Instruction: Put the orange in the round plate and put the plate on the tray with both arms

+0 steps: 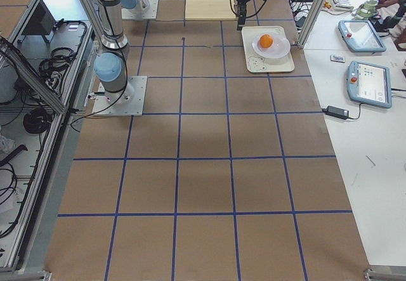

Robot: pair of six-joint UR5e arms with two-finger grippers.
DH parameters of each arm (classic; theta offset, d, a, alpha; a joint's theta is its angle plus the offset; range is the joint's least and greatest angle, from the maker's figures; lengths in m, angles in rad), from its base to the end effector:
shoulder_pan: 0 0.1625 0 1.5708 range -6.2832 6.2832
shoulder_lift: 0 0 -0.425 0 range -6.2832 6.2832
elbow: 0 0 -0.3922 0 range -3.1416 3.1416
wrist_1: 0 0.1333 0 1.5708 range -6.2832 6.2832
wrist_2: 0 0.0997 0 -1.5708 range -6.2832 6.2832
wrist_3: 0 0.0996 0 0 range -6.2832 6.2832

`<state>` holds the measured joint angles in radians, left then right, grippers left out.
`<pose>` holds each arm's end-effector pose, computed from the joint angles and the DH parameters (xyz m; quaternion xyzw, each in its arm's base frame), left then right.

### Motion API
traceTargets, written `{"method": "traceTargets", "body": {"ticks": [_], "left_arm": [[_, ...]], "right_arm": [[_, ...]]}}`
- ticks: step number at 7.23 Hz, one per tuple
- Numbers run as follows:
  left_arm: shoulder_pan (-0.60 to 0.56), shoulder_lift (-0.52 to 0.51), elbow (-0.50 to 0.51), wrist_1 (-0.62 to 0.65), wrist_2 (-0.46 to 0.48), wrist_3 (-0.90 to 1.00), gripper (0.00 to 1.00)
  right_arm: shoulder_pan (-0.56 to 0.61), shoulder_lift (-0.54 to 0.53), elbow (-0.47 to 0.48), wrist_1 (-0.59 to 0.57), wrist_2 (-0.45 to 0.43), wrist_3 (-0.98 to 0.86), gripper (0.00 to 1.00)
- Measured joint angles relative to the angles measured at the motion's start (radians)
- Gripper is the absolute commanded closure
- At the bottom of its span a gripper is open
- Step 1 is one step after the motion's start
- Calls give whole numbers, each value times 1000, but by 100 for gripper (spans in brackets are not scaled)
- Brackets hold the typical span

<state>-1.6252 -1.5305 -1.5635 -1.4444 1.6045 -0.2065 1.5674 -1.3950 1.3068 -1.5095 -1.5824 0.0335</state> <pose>-0.1564 -0.4823 0.5250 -0.0771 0.9931 -0.0883 0.0053 0.1302 -0.5678 0.5186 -0.0185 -0.9997 0.0135 0.0056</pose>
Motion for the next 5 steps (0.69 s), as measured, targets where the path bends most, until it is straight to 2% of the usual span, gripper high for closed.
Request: {"method": "traceTargets", "body": {"ticks": [5], "left_arm": [[-1, 1, -1, 1, 0, -3, 0]], "right_arm": [[3, -23, 45, -36, 2, -106, 0]]}}
